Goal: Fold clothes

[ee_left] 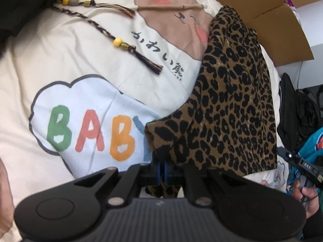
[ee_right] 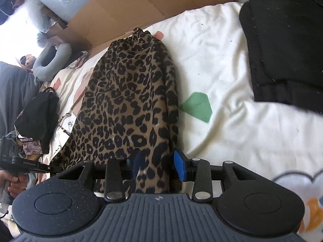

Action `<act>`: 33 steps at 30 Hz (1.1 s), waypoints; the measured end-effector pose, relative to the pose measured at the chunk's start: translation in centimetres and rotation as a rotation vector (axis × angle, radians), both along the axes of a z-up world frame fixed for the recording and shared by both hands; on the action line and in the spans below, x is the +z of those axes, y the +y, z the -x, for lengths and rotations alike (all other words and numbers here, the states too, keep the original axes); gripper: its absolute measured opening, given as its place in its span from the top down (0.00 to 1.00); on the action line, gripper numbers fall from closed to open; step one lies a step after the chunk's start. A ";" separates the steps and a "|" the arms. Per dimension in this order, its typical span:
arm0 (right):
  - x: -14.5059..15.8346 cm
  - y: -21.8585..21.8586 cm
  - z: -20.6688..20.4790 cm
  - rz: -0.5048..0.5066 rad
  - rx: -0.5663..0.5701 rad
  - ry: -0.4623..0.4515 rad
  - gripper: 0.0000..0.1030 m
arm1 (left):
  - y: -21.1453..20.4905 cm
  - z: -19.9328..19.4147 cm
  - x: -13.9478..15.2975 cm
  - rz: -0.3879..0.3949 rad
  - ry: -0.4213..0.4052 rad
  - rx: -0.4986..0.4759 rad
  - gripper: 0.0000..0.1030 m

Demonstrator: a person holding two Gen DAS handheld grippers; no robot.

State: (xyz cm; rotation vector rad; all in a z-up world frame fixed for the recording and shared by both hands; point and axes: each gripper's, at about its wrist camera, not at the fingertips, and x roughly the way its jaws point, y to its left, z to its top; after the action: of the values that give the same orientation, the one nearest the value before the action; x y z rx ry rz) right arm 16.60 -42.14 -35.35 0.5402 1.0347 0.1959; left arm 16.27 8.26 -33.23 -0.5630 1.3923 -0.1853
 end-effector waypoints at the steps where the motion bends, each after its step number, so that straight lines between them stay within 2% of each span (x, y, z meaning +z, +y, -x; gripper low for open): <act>1: -0.3 0.0 -0.3 0.006 0.006 0.005 0.59 | 0.0 0.0 -0.1 0.001 0.000 0.004 0.96; 4: -1.5 -0.1 -1.2 0.009 0.019 0.030 0.59 | -0.1 0.0 -0.3 0.004 -0.002 0.007 0.96; 13: -3.5 0.0 -0.6 -0.083 0.060 0.071 0.61 | -0.2 0.5 -1.0 0.029 -0.007 0.024 0.96; 16: -3.7 -0.1 -0.5 -0.098 0.074 0.089 0.88 | -0.5 0.4 -1.0 0.028 -0.010 0.013 0.96; 19: -3.4 -0.3 -0.5 -0.123 0.068 0.106 0.96 | -0.5 0.3 -0.7 0.036 -0.012 0.005 0.96; 28: -1.6 -0.9 0.3 -0.246 0.051 0.150 0.97 | -0.1 -0.1 1.7 0.033 -0.026 -0.042 0.96; 33: -0.8 0.1 0.9 -0.290 0.127 0.162 0.97 | 0.3 -0.2 2.8 0.006 -0.018 -0.055 0.96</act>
State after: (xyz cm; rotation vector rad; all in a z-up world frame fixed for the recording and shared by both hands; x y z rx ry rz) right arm 15.68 -42.05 -36.12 0.7627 1.2081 0.4245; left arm 16.46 8.56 -30.45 -0.5271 1.3908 -0.2389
